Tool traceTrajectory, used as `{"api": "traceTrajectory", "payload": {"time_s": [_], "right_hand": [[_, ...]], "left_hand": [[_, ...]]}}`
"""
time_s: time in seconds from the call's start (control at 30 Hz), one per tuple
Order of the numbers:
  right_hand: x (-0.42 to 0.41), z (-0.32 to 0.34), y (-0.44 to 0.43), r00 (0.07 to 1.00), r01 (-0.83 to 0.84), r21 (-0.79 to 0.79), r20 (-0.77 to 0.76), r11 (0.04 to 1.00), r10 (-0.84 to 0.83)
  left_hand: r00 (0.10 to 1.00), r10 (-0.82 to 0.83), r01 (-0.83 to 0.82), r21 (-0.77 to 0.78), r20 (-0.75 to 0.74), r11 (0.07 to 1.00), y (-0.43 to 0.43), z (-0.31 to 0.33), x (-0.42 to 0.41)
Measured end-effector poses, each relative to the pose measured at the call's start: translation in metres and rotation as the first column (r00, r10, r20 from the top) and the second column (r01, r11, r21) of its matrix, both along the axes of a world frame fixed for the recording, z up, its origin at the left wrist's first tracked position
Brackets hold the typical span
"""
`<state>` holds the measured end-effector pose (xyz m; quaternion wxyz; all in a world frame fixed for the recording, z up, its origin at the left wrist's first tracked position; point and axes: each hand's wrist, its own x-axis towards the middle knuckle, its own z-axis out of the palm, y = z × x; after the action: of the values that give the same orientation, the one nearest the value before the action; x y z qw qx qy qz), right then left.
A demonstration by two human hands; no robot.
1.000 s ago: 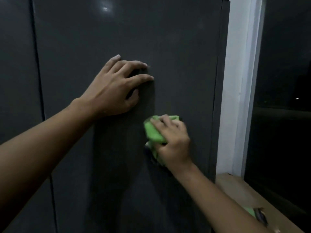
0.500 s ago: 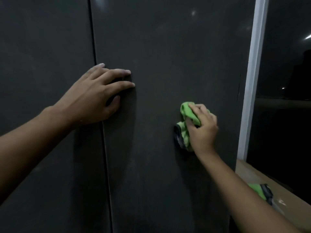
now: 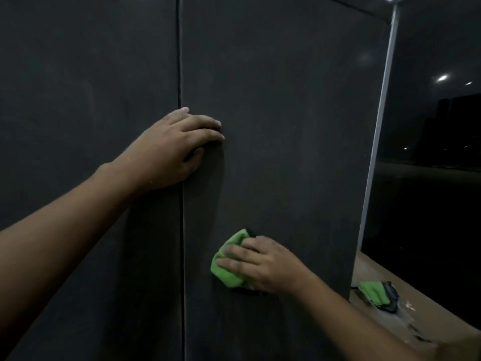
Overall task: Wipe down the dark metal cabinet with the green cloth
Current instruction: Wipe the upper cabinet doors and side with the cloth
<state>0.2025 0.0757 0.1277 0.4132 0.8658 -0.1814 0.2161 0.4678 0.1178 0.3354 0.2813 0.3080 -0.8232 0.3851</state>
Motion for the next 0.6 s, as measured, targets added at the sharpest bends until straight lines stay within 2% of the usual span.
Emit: {"api": "traceTrajectory", "payload": {"time_s": [0.03, 0.1, 0.2, 0.27, 0.33, 0.43, 0.53, 0.6], "right_hand": [[-0.005, 0.007, -0.002, 0.997, -0.011, -0.013, 0.07, 1.0, 0.012], [-0.009, 0.033, -0.004, 0.945, 0.001, -0.006, 0.328, 1.0, 0.001], [0.004, 0.086, -0.002, 0.689, 0.01, 0.055, 0.723, 0.998, -0.047], [0.024, 0.114, 0.002, 0.578, -0.01, 0.075, 0.814, 0.997, -0.056], [0.047, 0.123, 0.004, 0.615, -0.019, 0.073, 0.787, 0.997, -0.045], [0.07, 0.1, 0.005, 0.787, -0.045, 0.006, 0.616, 0.999, 0.032], [0.074, 0.044, 0.001, 0.916, -0.127, -0.086, 0.372, 0.988, 0.15], [0.067, 0.011, 0.004, 0.983, -0.112, -0.061, 0.139, 0.992, 0.119]], "left_hand": [[1.0, -0.007, 0.007, 0.001, -0.003, 1.0, -0.001, 0.0, 0.001], [1.0, -0.024, 0.024, 0.008, -0.011, 1.0, -0.002, 0.0, 0.002], [0.981, -0.142, 0.158, 0.124, -0.13, 0.98, 0.002, 0.004, 0.003], [0.945, -0.202, 0.258, 0.206, -0.257, 0.944, 0.005, 0.005, 0.004], [0.928, -0.214, 0.29, 0.235, -0.304, 0.928, 0.007, 0.006, 0.004], [0.922, -0.234, 0.313, 0.236, -0.309, 0.92, 0.005, 0.005, 0.004], [0.932, -0.24, 0.306, 0.236, -0.271, 0.922, 0.005, 0.004, 0.005], [0.956, -0.214, 0.258, 0.224, -0.203, 0.94, 0.007, 0.003, 0.006]]}}
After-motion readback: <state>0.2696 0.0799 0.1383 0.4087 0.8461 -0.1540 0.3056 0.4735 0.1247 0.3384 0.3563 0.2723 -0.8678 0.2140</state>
